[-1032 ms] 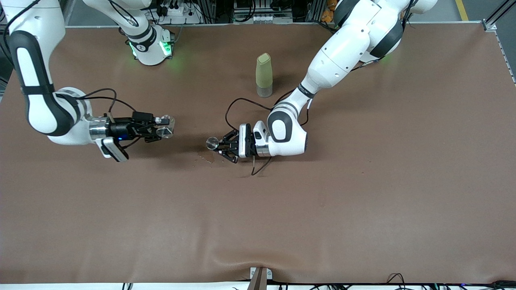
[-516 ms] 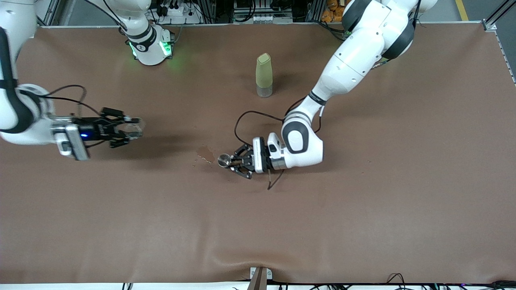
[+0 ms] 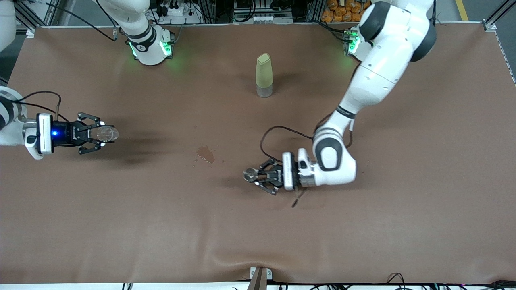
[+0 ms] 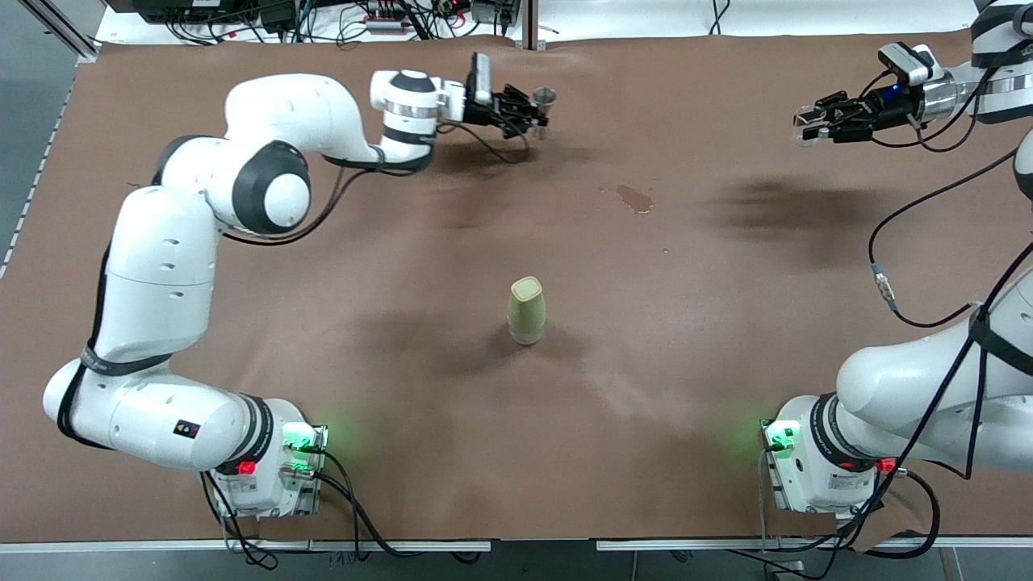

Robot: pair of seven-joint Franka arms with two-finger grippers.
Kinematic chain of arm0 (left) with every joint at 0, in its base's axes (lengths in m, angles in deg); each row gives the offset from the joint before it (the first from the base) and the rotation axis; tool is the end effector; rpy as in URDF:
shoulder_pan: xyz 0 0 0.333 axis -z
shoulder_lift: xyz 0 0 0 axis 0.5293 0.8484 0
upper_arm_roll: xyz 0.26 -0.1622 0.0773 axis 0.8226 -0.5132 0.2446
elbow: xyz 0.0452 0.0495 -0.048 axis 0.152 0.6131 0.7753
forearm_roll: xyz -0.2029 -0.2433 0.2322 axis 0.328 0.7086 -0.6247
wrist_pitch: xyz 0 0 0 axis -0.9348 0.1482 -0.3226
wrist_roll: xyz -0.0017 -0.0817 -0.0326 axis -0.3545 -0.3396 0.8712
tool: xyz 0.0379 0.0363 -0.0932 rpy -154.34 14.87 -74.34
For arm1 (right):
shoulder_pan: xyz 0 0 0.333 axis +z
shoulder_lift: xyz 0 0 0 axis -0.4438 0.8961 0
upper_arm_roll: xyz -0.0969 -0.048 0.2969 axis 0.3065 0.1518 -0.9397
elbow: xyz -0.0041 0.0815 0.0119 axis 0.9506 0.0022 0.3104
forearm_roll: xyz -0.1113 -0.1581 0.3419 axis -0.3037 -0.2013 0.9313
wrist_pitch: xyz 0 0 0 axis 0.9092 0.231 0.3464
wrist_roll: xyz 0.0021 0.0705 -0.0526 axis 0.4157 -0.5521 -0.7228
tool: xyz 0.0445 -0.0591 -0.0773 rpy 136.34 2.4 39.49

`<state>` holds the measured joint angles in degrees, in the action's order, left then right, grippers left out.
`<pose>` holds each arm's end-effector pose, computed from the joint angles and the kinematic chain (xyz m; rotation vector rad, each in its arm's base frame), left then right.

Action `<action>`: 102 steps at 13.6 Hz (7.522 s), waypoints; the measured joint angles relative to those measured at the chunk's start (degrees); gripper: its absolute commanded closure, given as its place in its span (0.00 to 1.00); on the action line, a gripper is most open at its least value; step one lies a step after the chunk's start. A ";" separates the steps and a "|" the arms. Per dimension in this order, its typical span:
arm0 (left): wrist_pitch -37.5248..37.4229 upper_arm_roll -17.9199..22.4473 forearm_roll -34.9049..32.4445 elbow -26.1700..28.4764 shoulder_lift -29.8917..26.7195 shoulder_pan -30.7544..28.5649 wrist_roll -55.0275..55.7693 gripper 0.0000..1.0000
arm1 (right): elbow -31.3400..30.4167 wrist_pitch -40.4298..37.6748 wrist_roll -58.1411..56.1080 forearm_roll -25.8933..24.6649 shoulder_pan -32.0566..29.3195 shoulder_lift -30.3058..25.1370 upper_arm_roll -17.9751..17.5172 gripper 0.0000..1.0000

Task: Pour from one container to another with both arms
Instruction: 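Lower the beaker with the right gripper while the left gripper lowers the jigger, then open the right gripper to set the glass beaker on the table, then withdraw the right gripper from the beaker while the left gripper releases the jigger, then raise the open left gripper up away from the steel jigger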

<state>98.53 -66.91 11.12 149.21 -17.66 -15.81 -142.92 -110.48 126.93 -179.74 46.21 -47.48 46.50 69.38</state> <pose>0.6603 -0.3686 0.1658 1.4089 -1.3758 1.0261 0.5468 -0.1413 0.2768 -1.5164 -1.1877 -0.8187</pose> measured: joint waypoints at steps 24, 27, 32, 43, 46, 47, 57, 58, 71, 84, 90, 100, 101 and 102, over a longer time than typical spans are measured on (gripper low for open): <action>-30.40 0.28 -22.46 19.68 -16.38 -34.66 -6.66 1.00 | 13.45 -1.25 -24.79 -1.27 -10.67 26.75 -1.52 0.62; -30.37 0.37 -22.47 25.17 -17.75 -38.84 -11.29 1.00 | 13.64 -1.25 -26.14 -1.26 -10.64 27.72 -1.53 0.50; -30.31 0.62 -23.97 27.72 -17.49 -45.54 -13.79 1.00 | 14.80 -1.26 -26.80 -1.26 -10.53 28.14 -1.63 0.40; -29.82 1.37 -25.62 27.61 -10.00 -48.45 -21.30 1.00 | 19.09 -1.76 -25.04 -1.20 -10.37 28.60 -1.98 0.07; -29.62 1.37 -25.62 27.23 -8.88 -48.50 -21.77 1.00 | 21.93 -3.01 -20.80 -1.20 -10.34 28.38 -2.27 0.07; -29.52 1.38 -25.62 26.95 -8.47 -48.50 -22.11 1.00 | 22.55 -3.14 -19.03 -1.20 -10.33 28.24 -2.32 0.07; -29.25 1.39 -26.29 25.35 -7.00 -48.51 -22.90 0.85 | 25.43 -4.78 8.69 -1.79 -10.12 22.51 -2.29 0.00; -29.22 1.39 -26.29 25.19 -7.00 -48.53 -22.90 0.79 | 26.37 -4.78 12.31 -2.08 -10.01 21.67 -2.30 0.00; -29.17 1.78 -26.29 22.97 -6.99 -48.59 -22.89 0.00 | 29.87 3.37 59.55 -9.66 -0.20 1.48 -2.30 0.00; -29.71 9.47 -46.85 4.06 -14.69 -39.18 -22.69 0.00 | 24.40 7.71 104.81 -47.26 1.70 -19.14 -10.58 0.00; -29.92 38.10 -50.54 1.58 -23.13 -6.15 -22.63 0.00 | 24.75 1.74 116.04 -60.59 7.92 -23.71 -10.77 0.00; -29.97 46.29 -65.30 0.72 -32.69 13.89 -22.68 0.00 | 26.23 0.37 117.20 -57.54 9.88 -24.28 -9.38 0.00; -29.99 46.29 -66.73 0.72 -33.41 16.07 -22.66 0.00 | 26.28 0.63 117.19 -57.54 9.84 -24.28 -9.25 0.00; -29.93 46.26 -68.89 0.73 -33.79 18.26 -22.58 0.00 | 26.38 1.61 117.19 -57.53 9.85 -24.29 -9.25 0.00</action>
<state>68.60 -20.65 -57.77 149.94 -51.45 2.45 -165.50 -84.10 128.54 -62.55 -11.32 -37.63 22.21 60.13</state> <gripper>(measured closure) 0.000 0.000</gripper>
